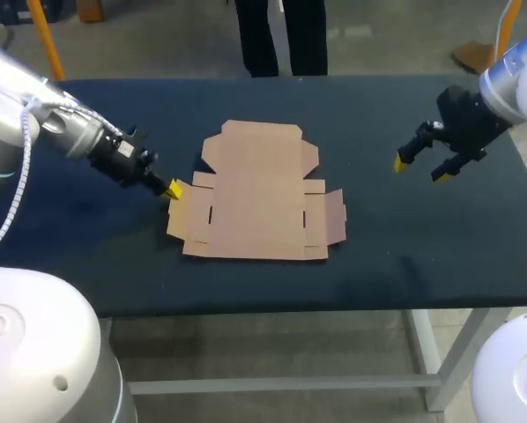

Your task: Assemble the packaging by folding the flat box into shape, placing the metal phone stand inside, and closing the box properly

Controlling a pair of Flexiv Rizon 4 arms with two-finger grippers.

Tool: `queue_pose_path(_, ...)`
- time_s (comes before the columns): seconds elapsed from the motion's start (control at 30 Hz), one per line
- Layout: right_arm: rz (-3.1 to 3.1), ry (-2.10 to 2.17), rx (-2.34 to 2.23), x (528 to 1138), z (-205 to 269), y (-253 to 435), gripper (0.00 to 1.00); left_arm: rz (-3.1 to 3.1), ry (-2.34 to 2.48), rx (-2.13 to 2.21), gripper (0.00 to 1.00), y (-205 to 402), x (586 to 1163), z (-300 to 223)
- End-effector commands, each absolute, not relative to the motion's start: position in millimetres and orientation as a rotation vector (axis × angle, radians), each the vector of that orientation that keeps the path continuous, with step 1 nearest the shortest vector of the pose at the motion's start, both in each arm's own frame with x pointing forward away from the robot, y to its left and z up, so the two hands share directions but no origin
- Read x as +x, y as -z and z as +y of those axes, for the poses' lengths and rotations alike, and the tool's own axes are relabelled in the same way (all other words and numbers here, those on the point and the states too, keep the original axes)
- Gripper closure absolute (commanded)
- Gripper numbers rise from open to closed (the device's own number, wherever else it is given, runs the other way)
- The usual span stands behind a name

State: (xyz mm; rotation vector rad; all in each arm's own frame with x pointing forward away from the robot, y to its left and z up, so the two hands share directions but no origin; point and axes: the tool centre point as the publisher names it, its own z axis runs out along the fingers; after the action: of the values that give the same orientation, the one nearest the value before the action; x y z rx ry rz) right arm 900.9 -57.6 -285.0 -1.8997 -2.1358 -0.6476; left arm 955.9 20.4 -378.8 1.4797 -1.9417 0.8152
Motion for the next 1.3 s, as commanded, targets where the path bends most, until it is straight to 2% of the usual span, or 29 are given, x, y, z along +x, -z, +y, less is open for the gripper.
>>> queue_pose_path(0.03, -2.135, 0.650, -1.895, 900.3, -58.6, 284.6, 0.00, -1.931, -0.901, 1.523, 1.00, 381.2, 947.7, 19.1)
queue_pose_path(1.13, -2.135, 0.650, -1.895, 900.3, -58.6, 284.6, 0.00, -1.931, -0.841, 1.466, 1.00, 385.2, 937.9, 33.5)
queue_pose_path(1.17, -2.135, 0.650, -1.895, 900.3, -58.6, 284.6, 0.00, -1.931, -0.839, 1.467, 0.77, 385.3, 937.3, 33.8)
queue_pose_path(1.2, -2.135, 0.650, -1.895, 900.3, -58.6, 284.6, 0.00, -1.934, -0.838, 1.468, 0.03, 384.8, 936.2, 34.2)
queue_pose_path(1.3, -2.135, 0.650, -1.895, 900.3, -58.6, 284.6, 0.00, -1.961, -0.850, 1.484, 0.00, 377.5, 933.8, 36.2)
